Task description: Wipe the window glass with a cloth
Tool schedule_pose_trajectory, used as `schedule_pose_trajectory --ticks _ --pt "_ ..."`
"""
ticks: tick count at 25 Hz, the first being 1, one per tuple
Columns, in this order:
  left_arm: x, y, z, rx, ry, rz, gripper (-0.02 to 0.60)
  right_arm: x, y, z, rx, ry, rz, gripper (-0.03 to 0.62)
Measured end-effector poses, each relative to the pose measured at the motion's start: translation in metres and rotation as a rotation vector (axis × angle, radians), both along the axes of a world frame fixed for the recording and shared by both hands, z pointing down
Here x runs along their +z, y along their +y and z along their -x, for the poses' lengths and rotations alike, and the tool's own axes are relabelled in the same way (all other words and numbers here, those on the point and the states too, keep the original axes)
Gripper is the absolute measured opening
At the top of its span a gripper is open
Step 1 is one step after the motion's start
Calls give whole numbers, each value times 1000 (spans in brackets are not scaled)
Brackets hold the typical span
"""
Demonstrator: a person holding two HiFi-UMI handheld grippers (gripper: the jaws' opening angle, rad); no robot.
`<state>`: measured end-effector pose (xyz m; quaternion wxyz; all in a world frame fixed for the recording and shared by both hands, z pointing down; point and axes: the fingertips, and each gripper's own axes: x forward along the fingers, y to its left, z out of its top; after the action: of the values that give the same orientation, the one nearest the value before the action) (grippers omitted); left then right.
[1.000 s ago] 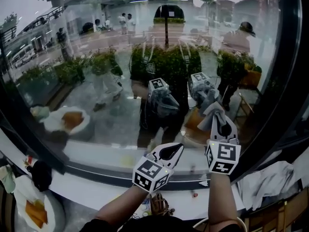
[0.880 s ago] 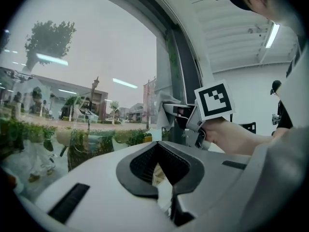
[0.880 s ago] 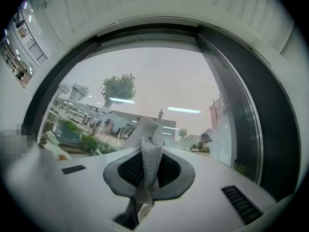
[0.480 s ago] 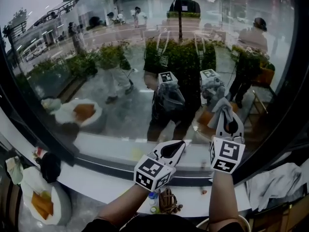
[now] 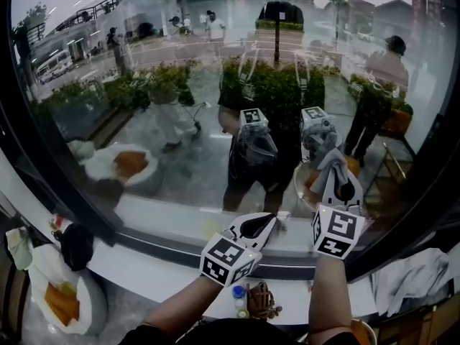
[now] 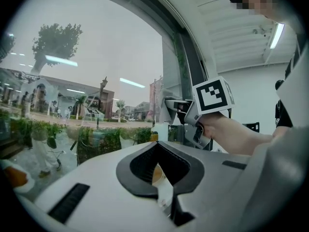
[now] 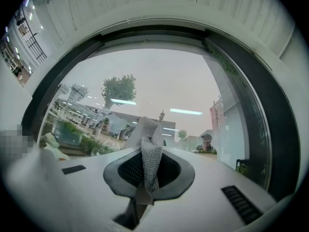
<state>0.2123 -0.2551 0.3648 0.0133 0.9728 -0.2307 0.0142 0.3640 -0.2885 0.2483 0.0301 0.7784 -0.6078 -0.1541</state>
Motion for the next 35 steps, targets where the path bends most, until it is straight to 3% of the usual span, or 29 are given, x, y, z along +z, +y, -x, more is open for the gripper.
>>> schedule_pose_trajectory --ticks 19,25,31,35 --pt "16 -46 179 -58 18 -4 8 9 -60 192 -57 50 22 40" --pt "21 -58 241 -102 28 -4 8 14 -84 264 -115 56 38 41" --pt "27 -73 328 -174 13 22 8 18 -111 350 -174 46 35 41" --pt "34 -76 351 -223 2 7 8 26 -124 381 -234 42 48 41"
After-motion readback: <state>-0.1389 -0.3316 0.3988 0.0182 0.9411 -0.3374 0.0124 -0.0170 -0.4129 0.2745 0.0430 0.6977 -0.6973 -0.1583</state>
